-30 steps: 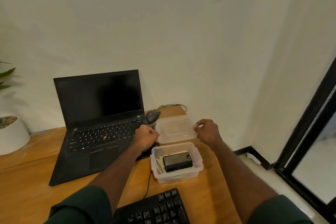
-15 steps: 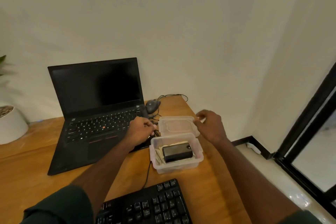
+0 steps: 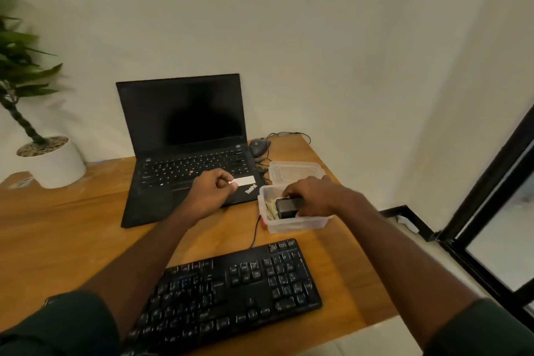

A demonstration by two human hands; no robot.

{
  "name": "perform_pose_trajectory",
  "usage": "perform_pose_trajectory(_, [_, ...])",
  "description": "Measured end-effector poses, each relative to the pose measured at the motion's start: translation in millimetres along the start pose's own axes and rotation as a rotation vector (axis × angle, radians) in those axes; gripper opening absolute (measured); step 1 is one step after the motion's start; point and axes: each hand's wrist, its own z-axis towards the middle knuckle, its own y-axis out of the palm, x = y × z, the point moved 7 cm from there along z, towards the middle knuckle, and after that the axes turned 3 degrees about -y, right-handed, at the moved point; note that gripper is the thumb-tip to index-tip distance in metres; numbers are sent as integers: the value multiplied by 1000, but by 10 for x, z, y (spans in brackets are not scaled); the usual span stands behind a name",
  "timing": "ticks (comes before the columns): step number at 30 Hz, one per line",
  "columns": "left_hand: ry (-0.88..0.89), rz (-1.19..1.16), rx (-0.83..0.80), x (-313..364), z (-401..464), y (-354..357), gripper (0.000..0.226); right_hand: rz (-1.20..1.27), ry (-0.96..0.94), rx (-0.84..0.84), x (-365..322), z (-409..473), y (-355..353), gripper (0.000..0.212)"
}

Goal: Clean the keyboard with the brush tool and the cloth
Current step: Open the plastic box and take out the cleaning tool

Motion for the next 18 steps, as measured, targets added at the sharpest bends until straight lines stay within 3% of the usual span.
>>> perform_pose_trajectory(3, [35,46,0,-63,-255,-185,17,-23,2,41,-80,-101,-28,47])
perform_pose_trajectory(7, [72,117,69,-278,-655,-501,19,112,18,394,-183,-254,-243,37])
perform_pose_trajectory(13, [97,241,94,-628,-1147,-798,21,160,29,204,-215,-172,46,21])
perform_pose_trajectory(18, [86,306,82,-659,-1243,-810,20,183,-71,-9,-337,-142,101,29])
